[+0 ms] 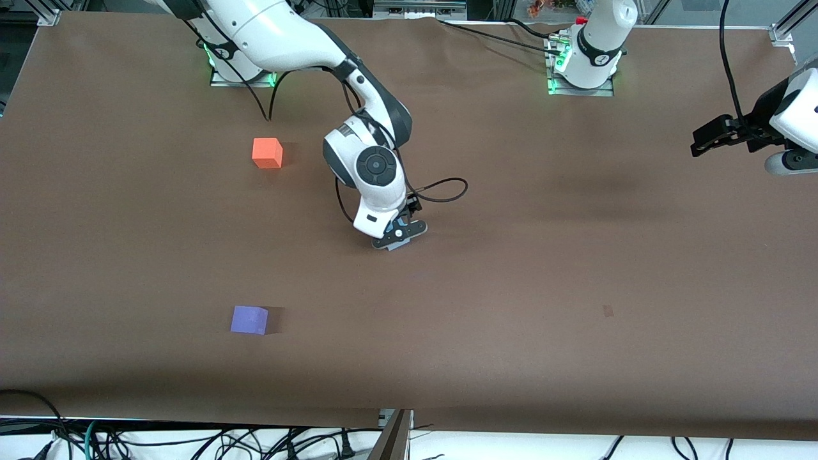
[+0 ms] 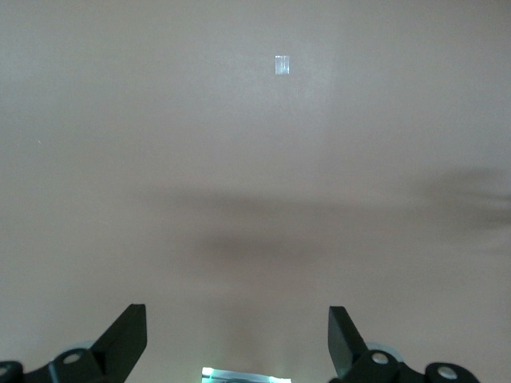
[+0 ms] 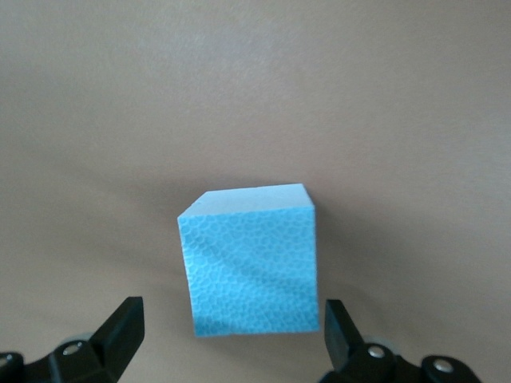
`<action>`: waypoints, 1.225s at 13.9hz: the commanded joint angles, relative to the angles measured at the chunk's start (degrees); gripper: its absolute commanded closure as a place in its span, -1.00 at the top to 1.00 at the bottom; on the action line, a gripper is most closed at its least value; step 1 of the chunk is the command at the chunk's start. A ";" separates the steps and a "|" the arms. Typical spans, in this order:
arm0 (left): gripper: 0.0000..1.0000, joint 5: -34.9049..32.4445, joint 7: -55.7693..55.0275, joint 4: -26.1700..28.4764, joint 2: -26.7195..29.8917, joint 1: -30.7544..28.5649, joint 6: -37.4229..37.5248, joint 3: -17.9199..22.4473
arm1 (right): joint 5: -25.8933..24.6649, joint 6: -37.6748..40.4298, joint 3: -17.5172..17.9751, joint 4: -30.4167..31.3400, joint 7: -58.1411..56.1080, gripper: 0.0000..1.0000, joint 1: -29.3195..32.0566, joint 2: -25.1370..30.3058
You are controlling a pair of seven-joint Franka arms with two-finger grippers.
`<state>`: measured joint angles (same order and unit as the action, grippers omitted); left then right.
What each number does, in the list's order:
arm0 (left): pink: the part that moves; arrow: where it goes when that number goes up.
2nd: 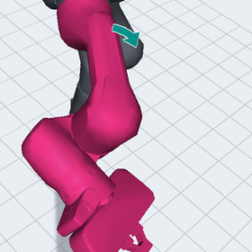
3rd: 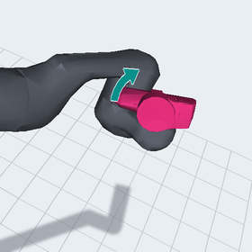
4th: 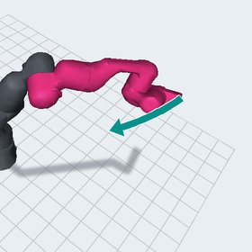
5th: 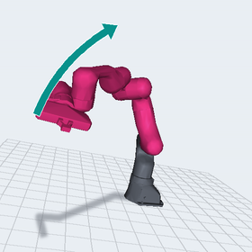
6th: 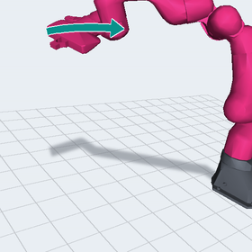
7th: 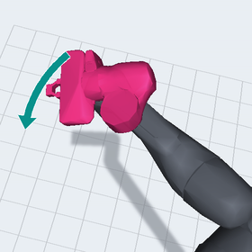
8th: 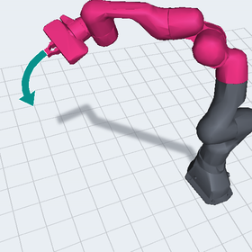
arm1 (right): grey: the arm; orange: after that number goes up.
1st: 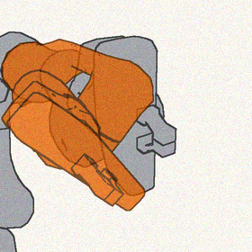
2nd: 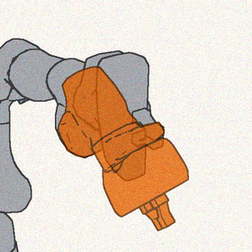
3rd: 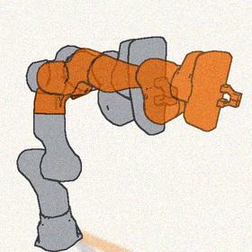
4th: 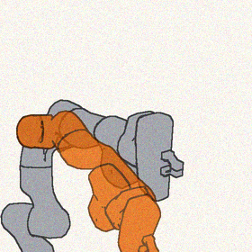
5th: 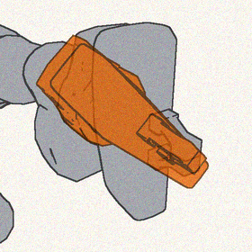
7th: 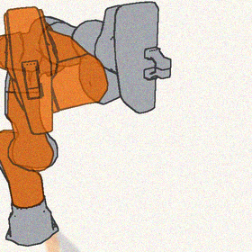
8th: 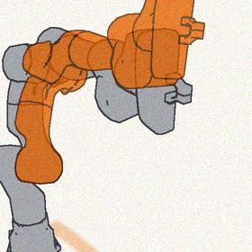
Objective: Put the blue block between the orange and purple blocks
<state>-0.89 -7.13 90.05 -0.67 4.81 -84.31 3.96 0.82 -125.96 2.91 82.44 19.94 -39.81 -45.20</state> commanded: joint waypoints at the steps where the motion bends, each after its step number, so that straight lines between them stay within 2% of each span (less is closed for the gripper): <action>1: 1.00 0.63 2.03 1.10 1.37 0.64 -1.12 0.96 | -0.38 -0.69 -0.44 -0.79 -0.69 1.00 -0.71 -0.59; 6: 1.00 1.15 5.19 -0.74 0.50 -0.06 -0.94 1.31 | -0.81 -1.13 -0.44 -0.79 -1.30 1.00 -0.88 -0.68; 9: 1.00 1.95 7.82 -1.72 0.49 -2.60 -1.03 1.31 | -0.99 -1.22 -0.53 -0.79 -2.97 1.00 -0.88 -0.76; 12: 1.00 2.38 7.74 -1.54 0.50 -2.08 -1.38 0.96 | -2.83 -1.57 -0.53 -0.70 -3.77 1.00 -0.88 -0.77; 17: 1.00 2.47 7.74 -1.54 0.32 -1.91 -2.53 0.87 | -3.01 -3.06 -0.53 -0.70 -3.77 1.00 -0.97 -1.55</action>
<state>0.58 -0.59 88.83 -0.50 2.93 -86.46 4.71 -1.45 -127.85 2.86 82.40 16.87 -40.16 -45.80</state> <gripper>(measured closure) 0.000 0.000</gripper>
